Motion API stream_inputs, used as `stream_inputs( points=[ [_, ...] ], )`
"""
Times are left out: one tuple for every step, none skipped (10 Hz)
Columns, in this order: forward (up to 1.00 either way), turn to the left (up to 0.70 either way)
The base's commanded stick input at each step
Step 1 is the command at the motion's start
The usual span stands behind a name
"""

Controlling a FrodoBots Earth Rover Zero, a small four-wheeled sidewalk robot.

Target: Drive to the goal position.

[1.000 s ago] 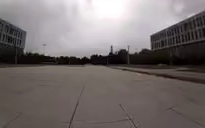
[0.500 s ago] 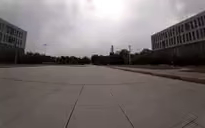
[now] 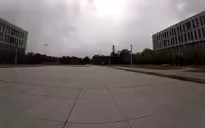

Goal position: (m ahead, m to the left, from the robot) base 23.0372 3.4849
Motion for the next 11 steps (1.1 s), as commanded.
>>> stream_inputs(
  points=[
    [0.70, 0.00],
    [0.70, 0.00],
    [0.70, 0.00],
    [0.70, 0.00],
    [0.70, 0.00],
    [0.70, 0.05],
    [0.70, 0.10],
    [0.70, 0.10],
    [0.70, 0.00],
    [0.70, 0.00],
    [0.70, 0.00]
  ],
)
